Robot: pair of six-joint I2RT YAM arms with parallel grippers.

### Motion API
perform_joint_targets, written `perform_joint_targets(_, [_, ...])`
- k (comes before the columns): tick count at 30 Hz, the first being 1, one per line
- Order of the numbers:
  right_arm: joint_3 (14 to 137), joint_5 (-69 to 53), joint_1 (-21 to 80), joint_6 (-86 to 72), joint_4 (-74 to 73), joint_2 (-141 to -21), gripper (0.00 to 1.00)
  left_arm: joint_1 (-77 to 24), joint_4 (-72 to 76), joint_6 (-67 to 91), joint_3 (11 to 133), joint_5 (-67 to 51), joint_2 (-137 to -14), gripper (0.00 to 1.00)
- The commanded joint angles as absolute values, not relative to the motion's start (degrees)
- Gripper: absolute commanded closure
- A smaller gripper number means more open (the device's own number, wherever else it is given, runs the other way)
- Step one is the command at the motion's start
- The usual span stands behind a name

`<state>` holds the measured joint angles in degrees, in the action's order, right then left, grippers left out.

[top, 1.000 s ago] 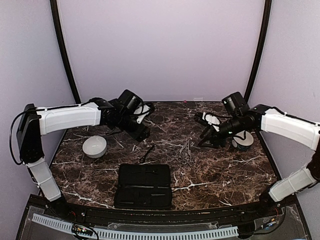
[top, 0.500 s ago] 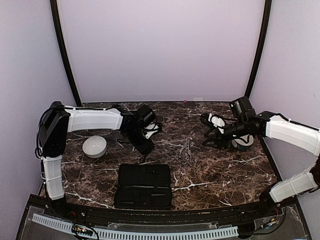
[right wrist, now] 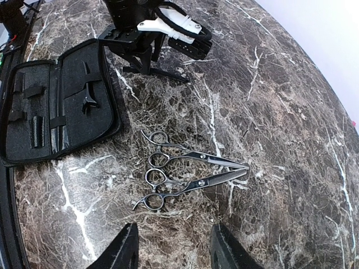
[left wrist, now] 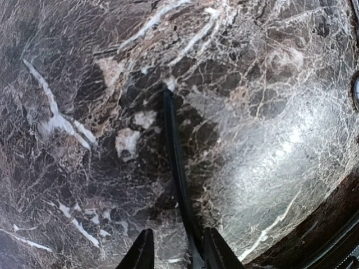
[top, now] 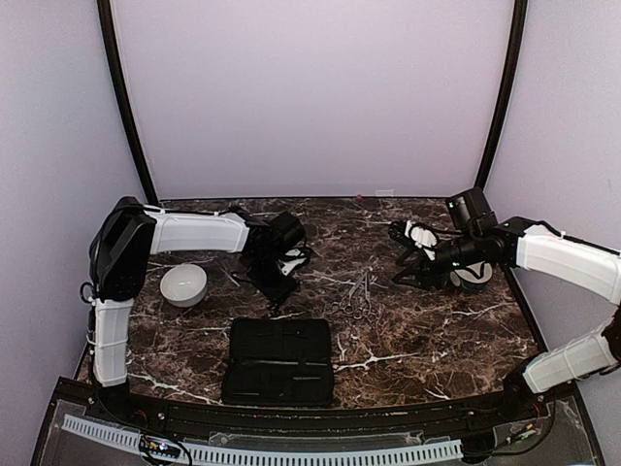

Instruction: Sort the hair-cutting tools

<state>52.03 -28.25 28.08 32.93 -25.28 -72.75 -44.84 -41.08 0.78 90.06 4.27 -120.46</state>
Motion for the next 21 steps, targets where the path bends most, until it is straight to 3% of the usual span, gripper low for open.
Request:
perform_joint_targets(1, [51.88,-29.01,28.02,33.94,-24.34,-73.53,0.56,-44.42,-43.2,1.15,91.16,1.23,-120.44,0.71])
perform_joint_targets(11, [51.56,-29.66,28.1,34.81,-24.61,-75.21,0.56,-44.4,-44.74,-0.63,90.83,-0.01,-121.46,0.84])
perform_joint_targets(16, [51.35,-30.38,28.11,34.14,-24.32,-75.67,0.56,-44.38,-46.33,-2.41,92.96,0.37,-120.59,1.0])
perform_joint_targets(21, [52.68,-30.29,29.2,27.1,-20.63,-76.7,0.57,-44.22,-38.73,-1.09,87.72,1.22,-110.65,1.0])
